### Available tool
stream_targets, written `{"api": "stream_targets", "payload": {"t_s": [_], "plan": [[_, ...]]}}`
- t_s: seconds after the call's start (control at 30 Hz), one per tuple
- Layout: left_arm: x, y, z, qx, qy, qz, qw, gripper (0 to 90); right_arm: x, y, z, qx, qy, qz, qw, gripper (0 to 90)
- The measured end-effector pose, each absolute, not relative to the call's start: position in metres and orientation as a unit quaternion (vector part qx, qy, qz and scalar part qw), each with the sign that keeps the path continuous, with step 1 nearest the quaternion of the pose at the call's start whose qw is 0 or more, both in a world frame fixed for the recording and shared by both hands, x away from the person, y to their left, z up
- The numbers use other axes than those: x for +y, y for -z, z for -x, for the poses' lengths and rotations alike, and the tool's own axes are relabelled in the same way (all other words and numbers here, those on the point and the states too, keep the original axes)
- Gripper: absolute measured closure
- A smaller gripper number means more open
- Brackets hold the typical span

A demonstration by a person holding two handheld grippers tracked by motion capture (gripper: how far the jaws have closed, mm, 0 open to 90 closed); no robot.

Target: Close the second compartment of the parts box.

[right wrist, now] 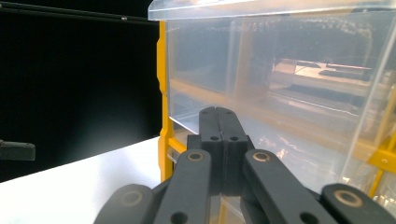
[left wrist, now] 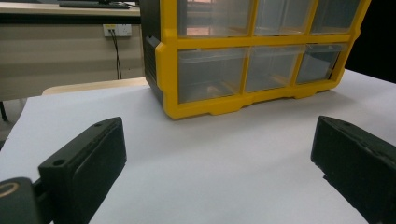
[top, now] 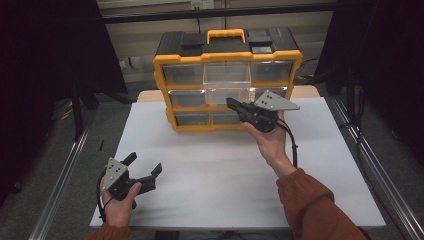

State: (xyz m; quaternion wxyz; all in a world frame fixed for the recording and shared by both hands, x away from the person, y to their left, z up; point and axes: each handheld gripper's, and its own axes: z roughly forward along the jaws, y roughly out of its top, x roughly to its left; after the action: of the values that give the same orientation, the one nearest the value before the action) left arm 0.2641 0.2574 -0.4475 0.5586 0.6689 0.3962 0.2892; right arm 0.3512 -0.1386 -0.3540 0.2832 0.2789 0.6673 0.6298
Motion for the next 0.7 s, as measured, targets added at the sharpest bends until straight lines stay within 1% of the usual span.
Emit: {"api": "stream_targets", "payload": {"t_s": [0.7], "plan": [[0.2566,0.4468,-0.2642,0.389,-0.29,-0.67,0.561,3.3,-0.1378,0.35,-0.355,0.665,-0.63,-0.278,0.288,90.0]]}}
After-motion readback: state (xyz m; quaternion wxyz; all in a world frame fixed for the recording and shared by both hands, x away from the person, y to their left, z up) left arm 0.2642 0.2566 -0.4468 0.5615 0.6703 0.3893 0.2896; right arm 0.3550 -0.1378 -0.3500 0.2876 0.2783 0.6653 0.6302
